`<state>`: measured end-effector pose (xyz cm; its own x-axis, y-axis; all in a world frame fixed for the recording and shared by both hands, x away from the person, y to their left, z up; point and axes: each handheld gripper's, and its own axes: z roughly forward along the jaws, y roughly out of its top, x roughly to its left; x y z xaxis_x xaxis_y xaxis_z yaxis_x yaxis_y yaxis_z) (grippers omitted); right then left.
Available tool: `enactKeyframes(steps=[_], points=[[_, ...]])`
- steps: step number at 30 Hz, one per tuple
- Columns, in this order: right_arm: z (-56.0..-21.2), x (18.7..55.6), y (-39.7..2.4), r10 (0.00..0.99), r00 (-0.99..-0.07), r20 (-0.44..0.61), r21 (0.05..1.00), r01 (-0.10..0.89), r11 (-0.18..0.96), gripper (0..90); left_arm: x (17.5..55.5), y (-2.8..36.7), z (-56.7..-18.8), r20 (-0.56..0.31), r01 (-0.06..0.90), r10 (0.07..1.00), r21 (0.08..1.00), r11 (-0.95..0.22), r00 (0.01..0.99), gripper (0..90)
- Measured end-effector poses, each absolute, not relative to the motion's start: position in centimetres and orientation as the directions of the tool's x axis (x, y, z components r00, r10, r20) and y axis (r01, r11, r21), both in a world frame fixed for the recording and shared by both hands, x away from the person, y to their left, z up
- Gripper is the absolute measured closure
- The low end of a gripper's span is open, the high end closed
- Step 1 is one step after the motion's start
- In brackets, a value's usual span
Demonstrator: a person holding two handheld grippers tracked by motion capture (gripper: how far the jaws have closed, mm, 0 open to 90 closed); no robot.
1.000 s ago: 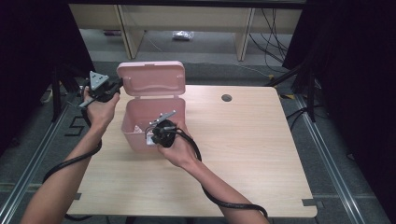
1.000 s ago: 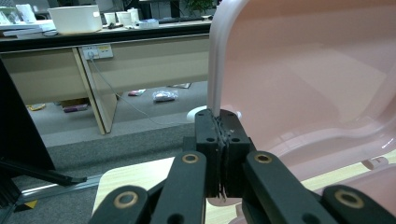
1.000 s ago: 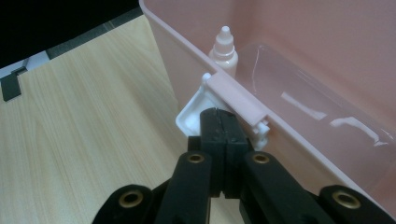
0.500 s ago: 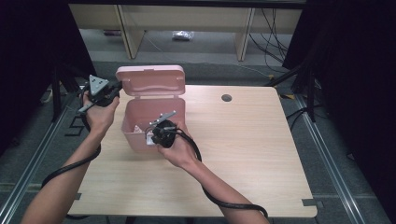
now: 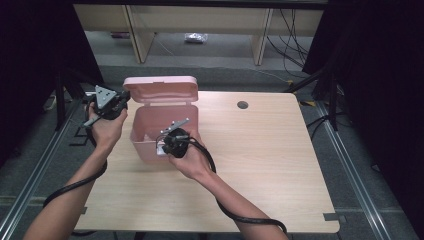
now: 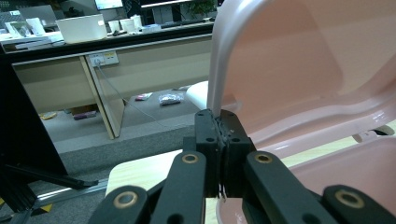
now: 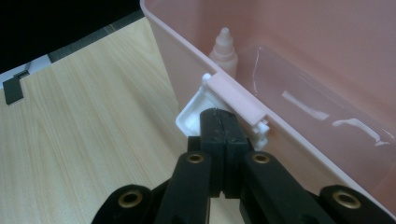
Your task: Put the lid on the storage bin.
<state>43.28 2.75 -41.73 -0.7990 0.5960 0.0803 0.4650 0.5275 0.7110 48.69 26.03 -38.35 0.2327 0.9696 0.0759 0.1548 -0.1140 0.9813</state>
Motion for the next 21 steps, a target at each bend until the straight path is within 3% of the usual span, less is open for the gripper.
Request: enactKeyframes(steps=[9,11,21], points=[[-41.69,43.30,2.71,0.593,-0.801,0.084,0.711,0.465,0.527,90.0,48.26,25.98,-38.50,0.083,0.158,0.969,0.980,-0.122,0.231,88.0],[-41.56,43.03,2.75,0.620,-0.776,0.111,0.691,0.509,0.514,90.0,48.18,25.96,-38.51,0.085,0.160,0.970,0.979,-0.124,0.229,88.0],[-41.77,43.17,2.63,0.599,-0.795,0.093,0.716,0.472,0.515,90.0,47.92,25.85,-38.60,0.090,0.165,0.970,0.978,-0.129,0.224,87.9]])
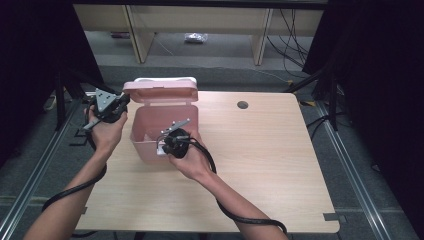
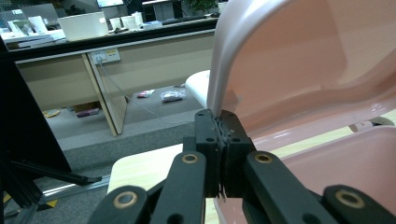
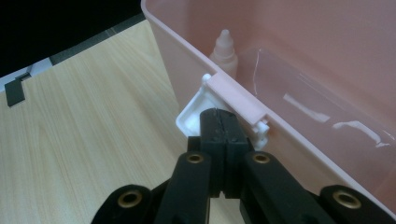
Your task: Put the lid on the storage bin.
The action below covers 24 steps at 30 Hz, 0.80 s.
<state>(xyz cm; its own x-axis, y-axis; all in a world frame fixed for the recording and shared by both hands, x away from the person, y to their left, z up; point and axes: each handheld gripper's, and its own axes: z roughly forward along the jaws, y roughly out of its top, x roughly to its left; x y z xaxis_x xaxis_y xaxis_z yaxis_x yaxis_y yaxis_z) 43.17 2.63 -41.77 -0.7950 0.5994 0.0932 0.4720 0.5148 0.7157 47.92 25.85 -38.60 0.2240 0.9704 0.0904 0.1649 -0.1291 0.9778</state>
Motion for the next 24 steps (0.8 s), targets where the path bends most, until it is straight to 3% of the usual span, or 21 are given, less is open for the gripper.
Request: enactKeyframes(steps=[24], points=[[-41.46,42.93,2.15,0.601,-0.789,0.129,0.738,0.482,0.473,90.0,47.28,25.75,-38.94,0.113,0.164,0.969,0.975,-0.152,0.221,87.9]])
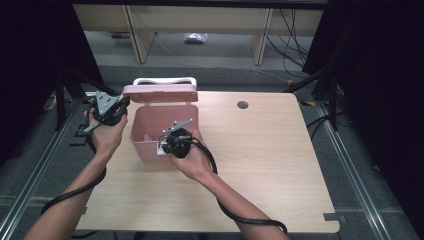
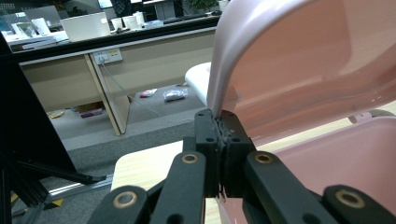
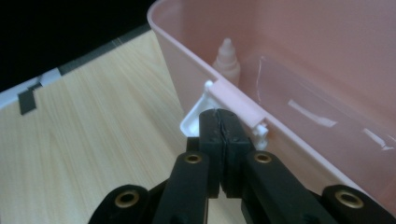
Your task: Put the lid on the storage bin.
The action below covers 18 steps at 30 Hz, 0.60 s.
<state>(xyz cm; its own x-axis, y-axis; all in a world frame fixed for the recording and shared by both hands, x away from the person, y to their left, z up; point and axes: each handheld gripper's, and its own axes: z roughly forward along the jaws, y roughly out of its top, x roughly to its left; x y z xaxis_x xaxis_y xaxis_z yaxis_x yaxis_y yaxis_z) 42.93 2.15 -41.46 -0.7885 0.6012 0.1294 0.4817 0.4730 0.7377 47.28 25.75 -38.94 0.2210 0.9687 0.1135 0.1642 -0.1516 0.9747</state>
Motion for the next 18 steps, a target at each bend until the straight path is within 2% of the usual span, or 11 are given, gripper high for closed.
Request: enactKeyframes(steps=[15,18], points=[[-38.8,44.1,-1.3,0.644,-0.753,0.134,0.820,0.449,0.356,90.0,46.9,25.7,-39.2,0.113,0.167,0.968,0.974,-0.152,0.223,87.9],[-38.4,44.3,-1.9,0.665,-0.731,0.152,0.813,0.475,0.336,90.0,46.8,25.8,-39.2,0.116,0.167,0.968,0.974,-0.156,0.224,87.9]])
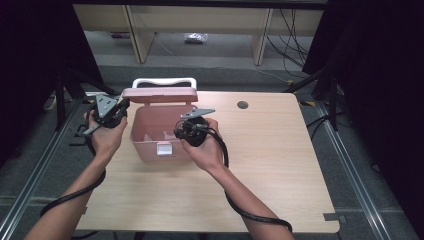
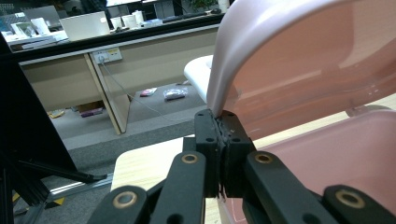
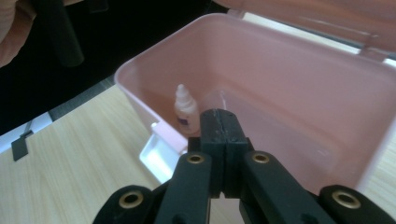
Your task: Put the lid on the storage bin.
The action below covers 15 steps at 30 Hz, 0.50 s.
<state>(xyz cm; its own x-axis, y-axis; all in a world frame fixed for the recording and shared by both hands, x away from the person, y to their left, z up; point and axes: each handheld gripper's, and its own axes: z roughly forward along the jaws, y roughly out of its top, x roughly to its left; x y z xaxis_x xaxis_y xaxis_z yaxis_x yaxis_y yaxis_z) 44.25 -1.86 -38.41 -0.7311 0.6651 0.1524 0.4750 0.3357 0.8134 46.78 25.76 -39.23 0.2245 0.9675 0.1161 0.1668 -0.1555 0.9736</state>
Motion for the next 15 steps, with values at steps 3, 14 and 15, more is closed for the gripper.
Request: enactKeyframes(steps=[3,14,15], points=[[-38.2,44.5,-2.3,0.675,-0.723,0.148,0.821,0.470,0.324,90.0,46.6,25.8,-39.3,0.115,0.168,0.967,0.974,-0.155,0.225,87.8],[-37.1,45.2,-3.5,0.699,-0.700,0.146,0.850,0.450,0.274,90.0,45.9,25.9,-39.9,0.106,0.174,0.967,0.974,-0.148,0.233,87.6],[-37.0,45.3,-3.6,0.696,-0.702,0.155,0.850,0.453,0.268,90.0,45.8,25.9,-40.0,0.103,0.173,0.967,0.974,-0.146,0.234,87.6]])
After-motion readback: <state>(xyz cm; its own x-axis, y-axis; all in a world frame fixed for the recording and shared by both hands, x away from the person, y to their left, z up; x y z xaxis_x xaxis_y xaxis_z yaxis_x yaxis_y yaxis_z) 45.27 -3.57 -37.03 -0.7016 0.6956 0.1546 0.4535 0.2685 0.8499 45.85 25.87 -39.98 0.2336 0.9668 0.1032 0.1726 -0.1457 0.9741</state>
